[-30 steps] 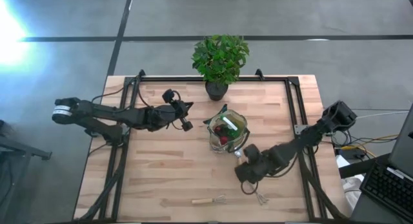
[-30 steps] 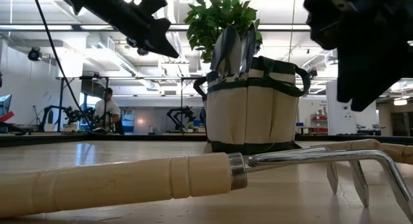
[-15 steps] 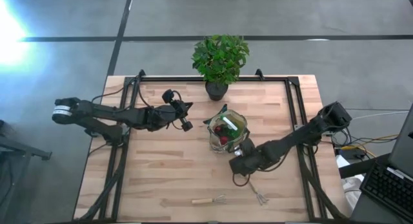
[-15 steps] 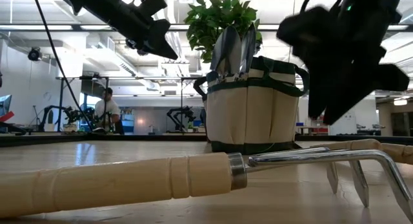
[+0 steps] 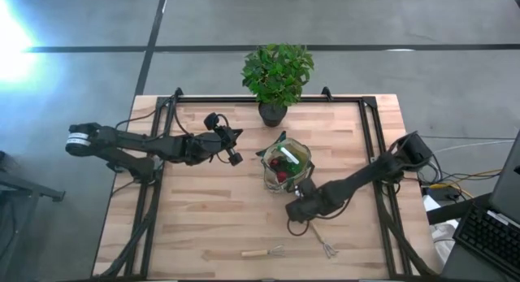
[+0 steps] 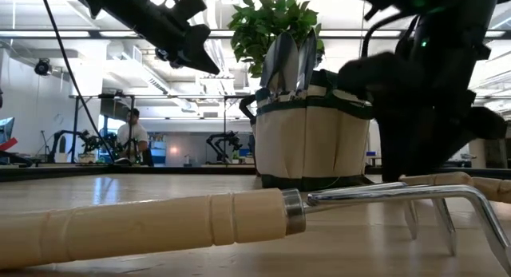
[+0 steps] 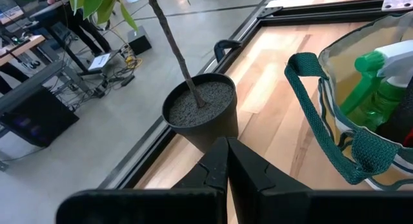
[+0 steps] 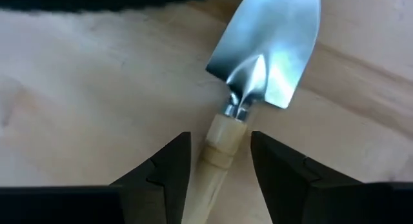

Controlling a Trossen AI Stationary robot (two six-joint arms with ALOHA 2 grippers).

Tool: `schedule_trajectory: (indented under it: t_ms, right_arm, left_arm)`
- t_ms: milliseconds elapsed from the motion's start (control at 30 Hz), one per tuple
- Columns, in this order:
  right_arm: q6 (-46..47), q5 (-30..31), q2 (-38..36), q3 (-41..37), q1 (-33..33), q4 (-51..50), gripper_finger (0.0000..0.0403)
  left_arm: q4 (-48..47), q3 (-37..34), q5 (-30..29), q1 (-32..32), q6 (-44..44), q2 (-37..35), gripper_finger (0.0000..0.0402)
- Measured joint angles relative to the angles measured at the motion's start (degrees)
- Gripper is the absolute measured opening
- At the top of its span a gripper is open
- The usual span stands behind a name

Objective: Pick & Place Garden tools in Gardening bag
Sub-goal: Put the brown trowel into the side pocket of the gardening bag

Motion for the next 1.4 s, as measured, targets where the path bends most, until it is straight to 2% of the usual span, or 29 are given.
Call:
schedule_trajectory:
  t_ms: [200, 367, 767, 1200, 1400]
  right_arm:
    - [-0.8, -0.3, 2.3, 0.3, -0.7, 0.1, 0.0165]
    - [-1.8, -0.3, 3.0, 0.2, -1.3, -0.2, 0.0151]
    - [-3.6, -0.7, 3.0, 0.2, -1.4, -1.6, 0.0054]
    - [-5.0, -2.3, 1.2, 0.6, -1.5, -4.0, 0.0052]
    - [-4.0, -4.1, -1.3, 0.3, -1.4, -11.7, 0.0052]
  left_arm:
    - [-0.2, 0.0, 0.0, 0.0, -0.2, 0.0, 0.0012]
    - [-0.3, 0.0, 0.0, 0.0, -0.2, 0.0, 0.0012]
    - [-0.5, 0.0, 0.0, 0.0, -0.2, 0.0, 0.0012]
    - [-0.6, 0.0, 0.0, 0.0, -0.2, 0.0, 0.0012]
    - [-1.2, 0.0, 0.0, 0.0, -0.4, 0.0, 0.0012]
